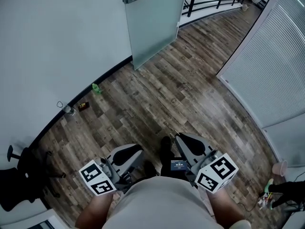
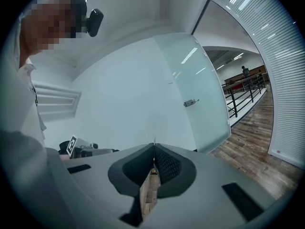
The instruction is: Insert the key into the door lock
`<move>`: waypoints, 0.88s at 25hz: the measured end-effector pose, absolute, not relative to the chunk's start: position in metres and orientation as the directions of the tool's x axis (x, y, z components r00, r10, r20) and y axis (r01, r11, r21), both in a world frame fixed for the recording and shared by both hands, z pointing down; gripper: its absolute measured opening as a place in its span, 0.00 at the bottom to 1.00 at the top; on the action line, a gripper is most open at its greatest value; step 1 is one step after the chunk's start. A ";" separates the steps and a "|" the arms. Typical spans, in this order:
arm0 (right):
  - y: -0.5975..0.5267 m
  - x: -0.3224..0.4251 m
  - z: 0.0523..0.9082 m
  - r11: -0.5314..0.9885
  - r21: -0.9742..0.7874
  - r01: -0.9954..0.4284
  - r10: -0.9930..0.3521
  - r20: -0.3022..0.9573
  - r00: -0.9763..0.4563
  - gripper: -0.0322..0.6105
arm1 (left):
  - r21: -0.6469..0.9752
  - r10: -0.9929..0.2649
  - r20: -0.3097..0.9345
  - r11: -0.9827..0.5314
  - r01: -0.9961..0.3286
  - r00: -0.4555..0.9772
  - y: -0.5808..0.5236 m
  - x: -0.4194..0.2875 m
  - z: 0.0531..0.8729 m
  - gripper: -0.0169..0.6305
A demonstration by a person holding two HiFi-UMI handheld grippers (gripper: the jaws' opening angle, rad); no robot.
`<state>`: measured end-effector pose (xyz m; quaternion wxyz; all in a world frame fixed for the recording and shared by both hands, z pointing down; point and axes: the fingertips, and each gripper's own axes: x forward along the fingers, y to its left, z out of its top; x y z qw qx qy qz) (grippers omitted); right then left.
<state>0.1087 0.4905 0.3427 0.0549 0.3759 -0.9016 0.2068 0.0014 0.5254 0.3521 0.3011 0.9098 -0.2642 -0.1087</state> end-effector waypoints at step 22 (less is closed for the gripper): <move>0.326 0.144 0.349 0.688 -0.378 -0.619 -0.572 0.242 -0.784 0.07 | 0.605 -0.624 0.009 -0.619 -0.501 0.781 0.369 0.043 0.352 0.13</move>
